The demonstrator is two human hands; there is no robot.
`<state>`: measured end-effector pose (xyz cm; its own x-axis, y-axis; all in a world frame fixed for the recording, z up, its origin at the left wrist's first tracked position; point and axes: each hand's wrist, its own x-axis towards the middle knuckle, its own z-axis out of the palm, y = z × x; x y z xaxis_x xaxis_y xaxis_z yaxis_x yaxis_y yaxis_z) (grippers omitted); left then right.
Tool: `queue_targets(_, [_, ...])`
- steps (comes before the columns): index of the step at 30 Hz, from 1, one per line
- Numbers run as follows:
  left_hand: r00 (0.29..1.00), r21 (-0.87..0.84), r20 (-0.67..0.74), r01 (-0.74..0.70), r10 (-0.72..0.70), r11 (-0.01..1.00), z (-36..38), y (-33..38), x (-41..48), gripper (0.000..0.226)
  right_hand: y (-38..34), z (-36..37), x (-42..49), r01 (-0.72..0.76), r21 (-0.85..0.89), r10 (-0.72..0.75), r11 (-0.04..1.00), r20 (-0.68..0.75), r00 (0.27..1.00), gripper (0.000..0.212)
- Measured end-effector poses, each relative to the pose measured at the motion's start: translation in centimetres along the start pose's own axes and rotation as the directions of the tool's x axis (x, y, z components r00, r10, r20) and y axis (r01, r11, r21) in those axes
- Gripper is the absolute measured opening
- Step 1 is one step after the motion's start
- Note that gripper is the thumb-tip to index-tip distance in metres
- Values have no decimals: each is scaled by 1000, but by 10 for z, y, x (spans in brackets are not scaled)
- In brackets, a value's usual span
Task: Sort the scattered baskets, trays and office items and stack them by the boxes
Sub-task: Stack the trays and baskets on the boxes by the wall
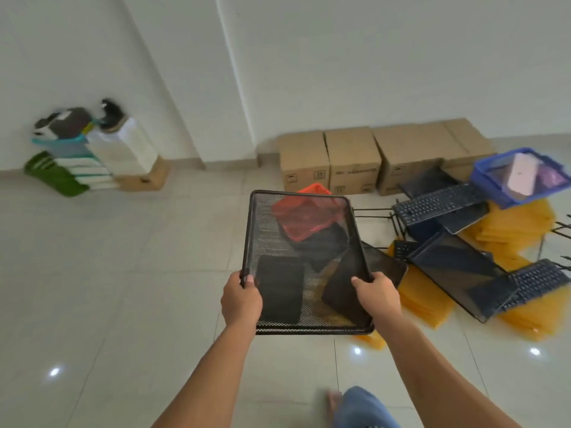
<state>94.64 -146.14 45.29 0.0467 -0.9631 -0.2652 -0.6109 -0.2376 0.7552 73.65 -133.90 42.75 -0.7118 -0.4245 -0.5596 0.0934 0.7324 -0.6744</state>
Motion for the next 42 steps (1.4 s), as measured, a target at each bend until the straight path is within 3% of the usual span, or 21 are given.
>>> queue_targets(6, [991, 90, 101, -98, 89, 991, 46, 45, 79, 19, -26, 14, 60, -150, 65, 152, 987, -34, 988, 65])
queue_targets(12, [976, 192, 158, -181, 151, 965, 88, 102, 164, 25, -71, 36, 135, -254, 146, 260, 956, -16, 966, 67])
queue_targets(22, [971, 213, 227, -122, 72, 969, 128, 160, 267, 23, -151, 40, 223, -275, 12, 275, 961, -45, 960, 40])
queue_targets(29, [934, 202, 348, -154, 75, 967, 162, 189, 354, 23, -194, 62, 268, -336, 103, 347, 936, -124, 930, 37])
queue_targets(33, [877, 201, 474, -192, 76, 961, 194, 201, 420, 21, -211, 93, 299, -427, 258, 480, 867, -199, 854, 36])
queue_targets(36, [803, 227, 595, -211, 36, 951, 222, 205, 478, 17, -223, 133, 323, -509, 426, 625, 748, -196, 755, 38])
queue_targets(39, [735, 279, 671, -123, -101, 953, 252, 199, 533, 13, -236, 185, 352, -545, 591, 763, 596, -205, 612, 45])
queue_targets(42, [697, 302, 684, 1, -218, 953, 290, 186, 576, 21, -246, 237, 375, -554, 685, 838, 473, -156, 523, 51])
